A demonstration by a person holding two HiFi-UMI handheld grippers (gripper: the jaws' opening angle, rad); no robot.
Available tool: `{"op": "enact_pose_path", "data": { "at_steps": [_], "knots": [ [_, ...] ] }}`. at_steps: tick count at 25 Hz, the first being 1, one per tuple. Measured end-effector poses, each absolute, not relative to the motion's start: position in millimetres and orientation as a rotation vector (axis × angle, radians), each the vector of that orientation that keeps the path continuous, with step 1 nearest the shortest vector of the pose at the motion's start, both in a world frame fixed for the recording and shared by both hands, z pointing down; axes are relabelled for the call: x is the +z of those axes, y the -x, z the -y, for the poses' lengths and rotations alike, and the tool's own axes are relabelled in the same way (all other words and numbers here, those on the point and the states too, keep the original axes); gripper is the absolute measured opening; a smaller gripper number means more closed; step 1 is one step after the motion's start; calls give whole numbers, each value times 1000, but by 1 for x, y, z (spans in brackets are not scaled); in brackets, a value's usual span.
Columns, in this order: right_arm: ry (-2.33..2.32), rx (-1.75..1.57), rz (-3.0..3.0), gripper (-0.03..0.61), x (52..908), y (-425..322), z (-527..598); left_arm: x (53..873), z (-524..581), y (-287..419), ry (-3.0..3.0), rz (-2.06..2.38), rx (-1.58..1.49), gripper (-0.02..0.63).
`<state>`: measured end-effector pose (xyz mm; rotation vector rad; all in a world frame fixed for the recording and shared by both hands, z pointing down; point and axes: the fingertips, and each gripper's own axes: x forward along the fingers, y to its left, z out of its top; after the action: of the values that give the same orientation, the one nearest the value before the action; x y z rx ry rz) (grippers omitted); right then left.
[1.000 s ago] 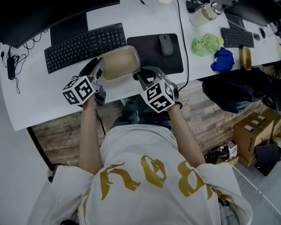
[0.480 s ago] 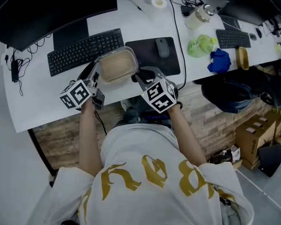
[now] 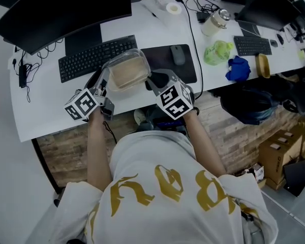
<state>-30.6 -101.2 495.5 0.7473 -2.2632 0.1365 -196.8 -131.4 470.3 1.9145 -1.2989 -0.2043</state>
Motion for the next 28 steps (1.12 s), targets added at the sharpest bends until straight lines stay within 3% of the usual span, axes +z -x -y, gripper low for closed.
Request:
{"op": "enact_pose_path", "data": {
  "at_steps": [28],
  "knots": [
    [-667, 163, 2350, 91, 469, 79, 90, 448, 110, 248, -1849, 1343, -366, 112]
  ]
}}
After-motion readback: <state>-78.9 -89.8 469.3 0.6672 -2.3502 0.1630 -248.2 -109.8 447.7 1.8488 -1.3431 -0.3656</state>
